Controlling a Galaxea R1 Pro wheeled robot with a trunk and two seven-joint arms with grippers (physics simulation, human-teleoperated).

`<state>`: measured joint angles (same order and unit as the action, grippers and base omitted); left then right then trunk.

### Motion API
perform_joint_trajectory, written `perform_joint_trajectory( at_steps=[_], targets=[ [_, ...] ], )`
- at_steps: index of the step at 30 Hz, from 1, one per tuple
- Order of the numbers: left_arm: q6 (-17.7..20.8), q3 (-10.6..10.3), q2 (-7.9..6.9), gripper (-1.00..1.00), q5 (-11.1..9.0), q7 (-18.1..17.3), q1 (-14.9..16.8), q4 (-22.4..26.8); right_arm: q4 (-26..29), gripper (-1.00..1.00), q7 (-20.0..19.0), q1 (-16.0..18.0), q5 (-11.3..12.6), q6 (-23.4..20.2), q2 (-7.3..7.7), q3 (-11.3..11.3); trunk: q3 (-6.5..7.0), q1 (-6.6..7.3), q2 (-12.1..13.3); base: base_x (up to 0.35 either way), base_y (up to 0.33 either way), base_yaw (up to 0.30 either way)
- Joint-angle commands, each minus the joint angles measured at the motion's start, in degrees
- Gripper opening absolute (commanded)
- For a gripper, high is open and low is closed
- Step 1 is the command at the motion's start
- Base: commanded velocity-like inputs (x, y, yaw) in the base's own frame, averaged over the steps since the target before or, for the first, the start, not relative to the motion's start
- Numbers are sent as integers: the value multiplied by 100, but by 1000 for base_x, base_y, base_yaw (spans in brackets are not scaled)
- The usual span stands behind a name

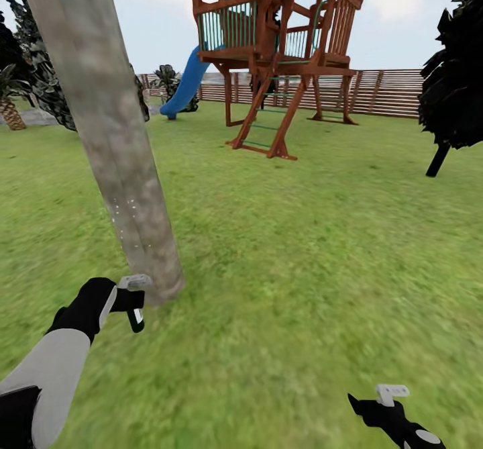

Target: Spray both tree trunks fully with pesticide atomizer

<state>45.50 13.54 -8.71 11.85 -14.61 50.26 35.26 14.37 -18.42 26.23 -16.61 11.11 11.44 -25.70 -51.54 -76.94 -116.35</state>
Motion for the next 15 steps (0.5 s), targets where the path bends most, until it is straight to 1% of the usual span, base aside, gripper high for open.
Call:
perform_joint_trajectory(
  at_steps=[1,3,4,7,8,11,13,15],
  targets=[
    [17,26,-1,-100,65,-49,3,-33,-5,100,-30,5,-52,23,-1,-51,-5,-2,-2,293,-42,6],
    [-26,42,-16,-100,70,-43,2,-306,-5,100,-30,5,-52,23,-1,-50,-5,-2,-2,305,-12,2],
    [-190,74,-16,-100,75,-40,2,-442,-5,100,-30,5,-52,23,-1,-50,-5,-2,-2,322,-4,62],
    [-906,132,-24,-100,77,37,2,-949,-5,100,-30,5,-54,23,-1,-49,-5,-2,-2,334,-1,211],
    [-992,137,-19,-100,74,58,2,-1044,-5,100,-30,5,-53,23,-1,-49,-5,-2,-2,297,0,268],
    [-1045,140,-17,-100,72,71,2,-1142,-5,100,-30,5,-53,23,-1,-49,-5,-2,-2,80,0,130],
    [-1057,143,-4,-100,59,73,-117,-1149,-5,100,-30,5,-52,23,-1,-53,-5,-2,-2,8,0,14],
    [-1060,147,6,-100,52,73,-172,-1146,-5,100,-30,5,-52,23,-1,-55,-5,-2,-2,104,-58,3]
  ],
)
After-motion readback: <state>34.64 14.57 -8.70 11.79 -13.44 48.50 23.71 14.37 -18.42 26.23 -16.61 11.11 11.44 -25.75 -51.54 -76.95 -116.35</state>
